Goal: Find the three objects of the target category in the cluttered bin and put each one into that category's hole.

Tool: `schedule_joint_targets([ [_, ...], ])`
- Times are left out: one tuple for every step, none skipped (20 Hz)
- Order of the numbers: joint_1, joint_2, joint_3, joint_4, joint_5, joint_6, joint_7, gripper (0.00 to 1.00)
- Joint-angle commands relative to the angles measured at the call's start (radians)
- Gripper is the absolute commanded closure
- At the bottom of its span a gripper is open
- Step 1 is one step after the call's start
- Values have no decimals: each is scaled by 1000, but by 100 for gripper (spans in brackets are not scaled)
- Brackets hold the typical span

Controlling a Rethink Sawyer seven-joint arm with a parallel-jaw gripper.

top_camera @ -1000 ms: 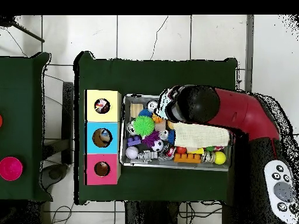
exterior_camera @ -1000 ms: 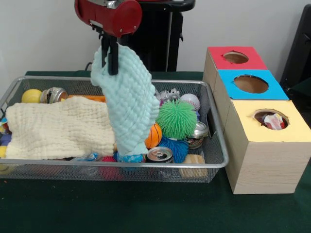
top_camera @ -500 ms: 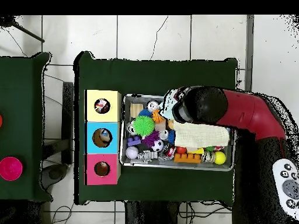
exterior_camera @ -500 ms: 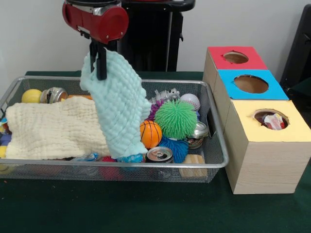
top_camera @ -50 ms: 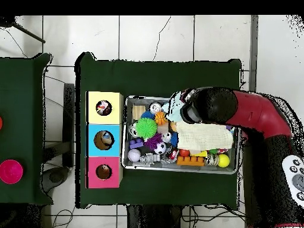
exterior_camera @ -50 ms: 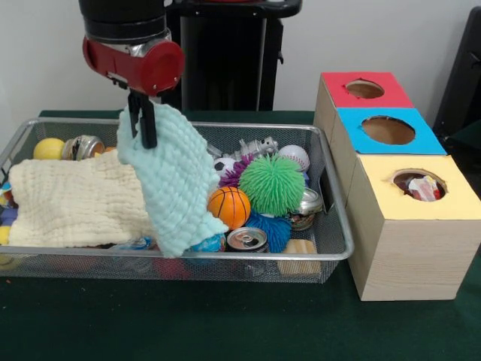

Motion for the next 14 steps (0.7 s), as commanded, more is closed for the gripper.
schedule_joint_targets([
  [-41, 46, 100, 37, -51, 25, -300, 100],
  [-42, 40, 99, 53, -52, 14, -287, 100],
  [-42, 28, 97, 77, -50, -1, -270, 100],
  [-40, 21, 94, 97, -48, -12, -250, 100],
  [-37, 15, 91, 108, -55, -32, -238, 100],
  [-34, 9, 87, 119, -63, -51, -225, 100],
  [-36, 8, 90, 123, -66, -68, -221, 100],
  [-42, 11, 96, 129, -64, -83, -218, 100],
  [-43, 12, 98, 128, -65, -84, -219, 100],
  [-45, 14, 100, 128, -66, -85, -219, 100],
  [-46, 16, 102, 127, -67, -86, -220, 100],
  [-48, 17, 104, 126, -67, -87, -221, 0],
  [-49, 20, 107, 124, -65, -85, -220, 0],
  [-45, 18, 103, 125, -65, -84, -211, 0],
])
